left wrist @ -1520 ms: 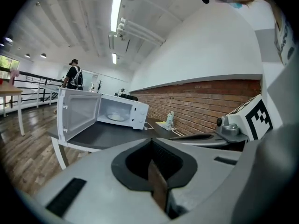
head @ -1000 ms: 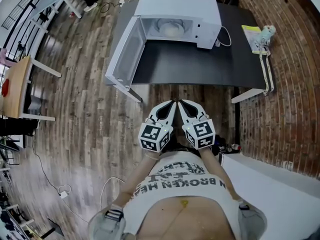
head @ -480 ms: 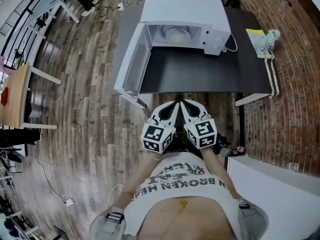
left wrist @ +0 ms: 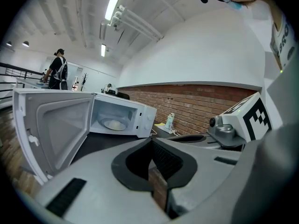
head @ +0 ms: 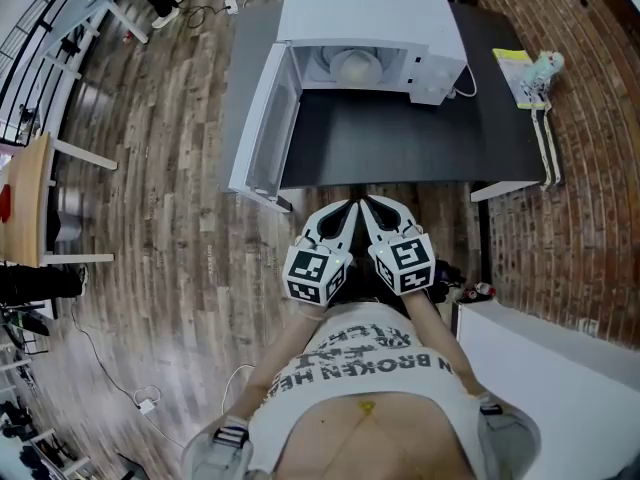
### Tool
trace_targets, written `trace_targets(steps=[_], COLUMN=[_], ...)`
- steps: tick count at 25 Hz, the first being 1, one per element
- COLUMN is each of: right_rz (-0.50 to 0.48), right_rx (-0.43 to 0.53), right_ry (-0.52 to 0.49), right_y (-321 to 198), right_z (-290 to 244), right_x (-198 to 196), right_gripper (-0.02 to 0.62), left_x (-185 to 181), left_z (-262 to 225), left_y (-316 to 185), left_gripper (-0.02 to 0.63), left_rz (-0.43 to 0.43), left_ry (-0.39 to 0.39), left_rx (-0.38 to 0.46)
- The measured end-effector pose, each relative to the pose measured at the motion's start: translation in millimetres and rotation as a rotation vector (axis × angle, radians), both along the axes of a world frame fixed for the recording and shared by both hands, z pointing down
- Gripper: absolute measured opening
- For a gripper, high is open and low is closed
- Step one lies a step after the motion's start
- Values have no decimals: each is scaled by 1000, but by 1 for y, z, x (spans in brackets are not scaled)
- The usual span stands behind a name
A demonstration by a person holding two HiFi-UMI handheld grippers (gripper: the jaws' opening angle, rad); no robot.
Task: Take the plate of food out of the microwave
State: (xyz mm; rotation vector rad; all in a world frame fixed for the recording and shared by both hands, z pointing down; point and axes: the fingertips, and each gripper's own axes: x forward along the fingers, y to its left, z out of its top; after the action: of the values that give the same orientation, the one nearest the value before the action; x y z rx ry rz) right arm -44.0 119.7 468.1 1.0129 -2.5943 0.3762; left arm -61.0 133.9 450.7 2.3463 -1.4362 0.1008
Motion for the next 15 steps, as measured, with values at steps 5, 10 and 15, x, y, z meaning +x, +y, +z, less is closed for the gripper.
trace_targets(steps=[5, 10, 15], right_rz=[5, 7, -14], right_rx=[3, 2, 8], right_ry=[-4, -14, -24], right_y=[-28, -71, -121], right_z=[0, -2, -8], right_x=[1, 5, 5], right_gripper=[9, 8, 9], left_x=[-6, -7, -9], left_z=[3, 5, -1], left_y=[-25, -67, -114], left_gripper=[6, 6, 6], left_rz=[-15, -30, -61], left_ry=[-14, -9, -16], left_rx=[-6, -14, -9])
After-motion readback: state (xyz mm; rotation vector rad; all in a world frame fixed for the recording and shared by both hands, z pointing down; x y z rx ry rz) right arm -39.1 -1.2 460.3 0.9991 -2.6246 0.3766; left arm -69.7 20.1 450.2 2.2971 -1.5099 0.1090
